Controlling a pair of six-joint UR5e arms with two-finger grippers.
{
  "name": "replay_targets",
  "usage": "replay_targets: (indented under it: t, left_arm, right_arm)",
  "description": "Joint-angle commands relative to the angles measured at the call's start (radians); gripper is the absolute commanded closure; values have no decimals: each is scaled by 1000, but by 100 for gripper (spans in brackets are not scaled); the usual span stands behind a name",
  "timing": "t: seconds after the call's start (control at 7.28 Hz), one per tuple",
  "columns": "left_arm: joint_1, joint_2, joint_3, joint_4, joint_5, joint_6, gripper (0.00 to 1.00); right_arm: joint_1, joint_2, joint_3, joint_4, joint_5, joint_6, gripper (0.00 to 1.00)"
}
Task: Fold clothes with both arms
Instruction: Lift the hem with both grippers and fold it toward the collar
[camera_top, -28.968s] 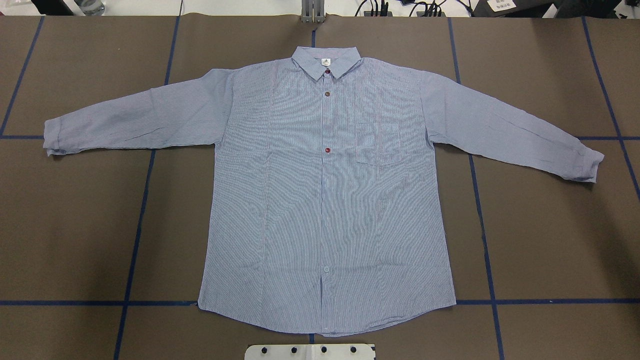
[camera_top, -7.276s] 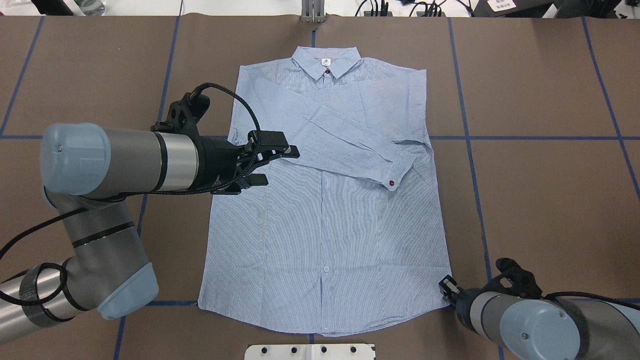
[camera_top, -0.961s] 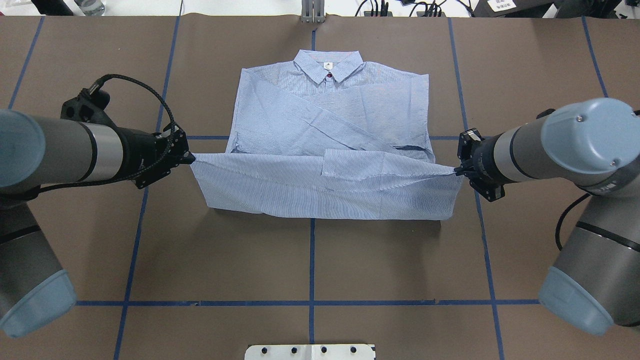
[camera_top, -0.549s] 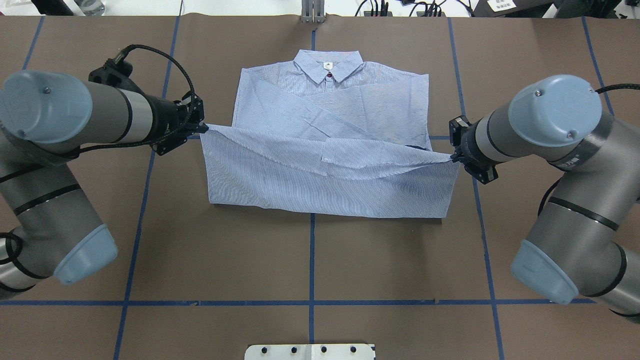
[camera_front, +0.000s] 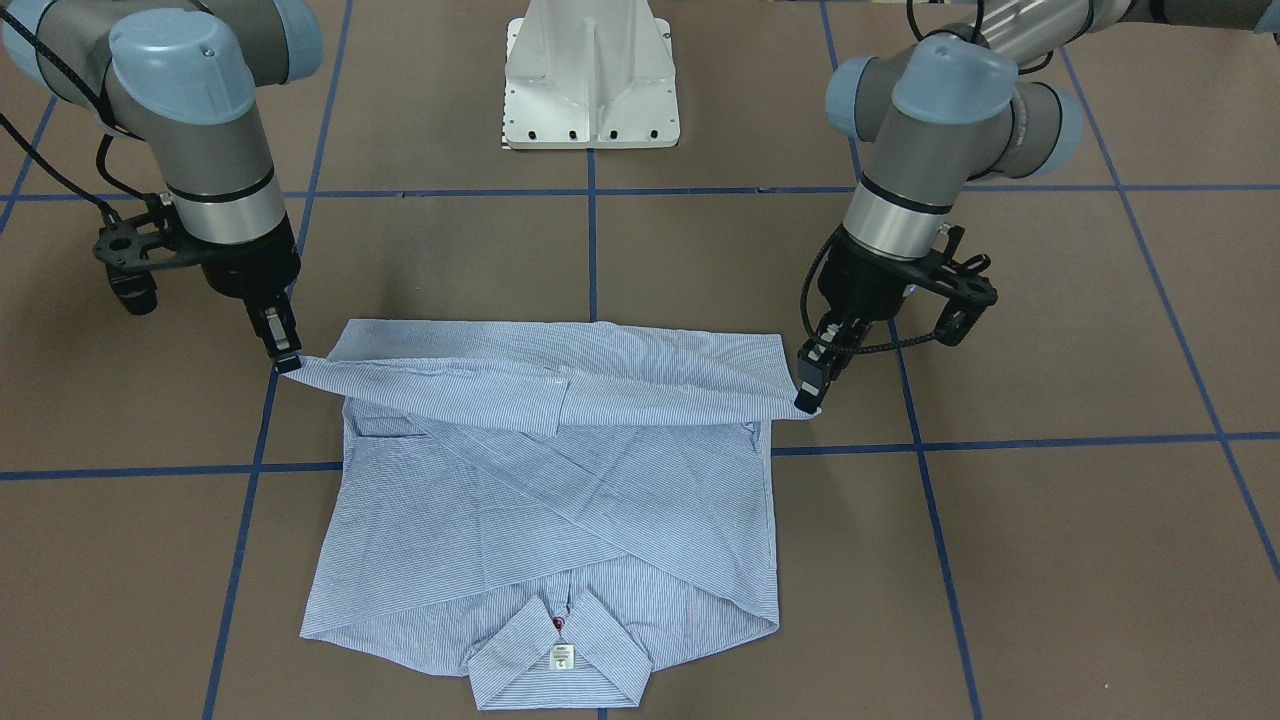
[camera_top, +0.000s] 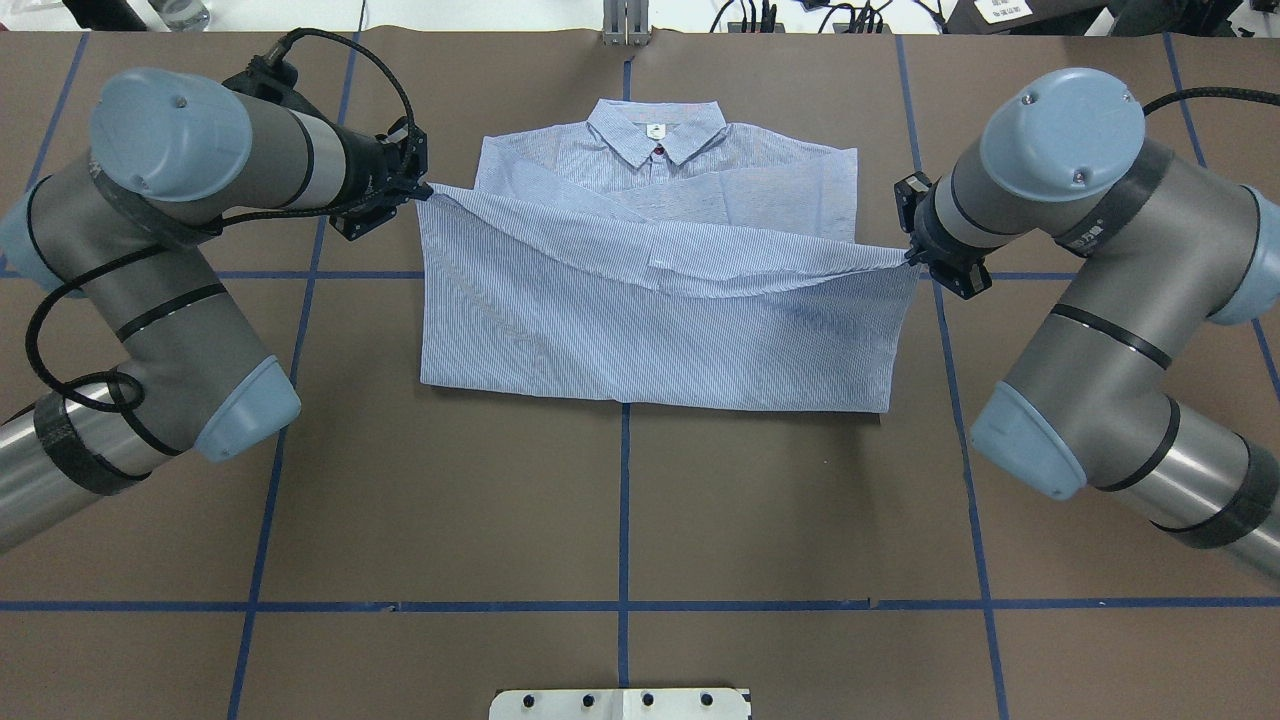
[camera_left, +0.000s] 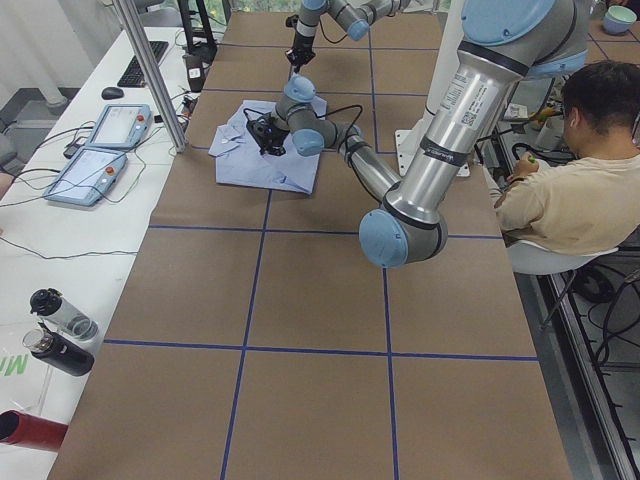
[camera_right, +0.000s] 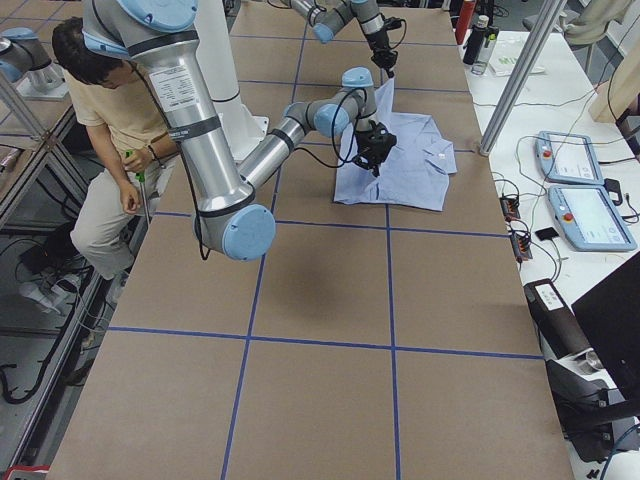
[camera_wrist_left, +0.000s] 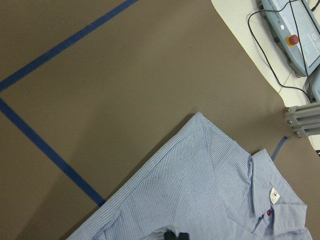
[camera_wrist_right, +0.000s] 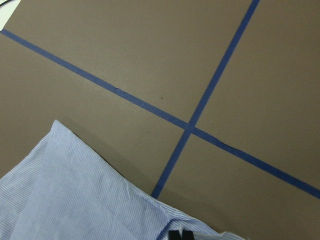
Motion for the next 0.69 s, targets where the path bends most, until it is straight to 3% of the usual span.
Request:
replay_targets:
  t: [0.0,0.27,0.55]
  left_arm:
    - [-44,-95,167,-67,0,0,100]
    - [-50,-178,343,-178,2,-3,100]
    - [-66,-223,481,-294,5,-2,100]
  right_arm:
    - [45,71,-133,1,2,-55,100]
    - [74,161,-259,1,22,-77,100]
    - [92,218,-404,110,35,-80,100]
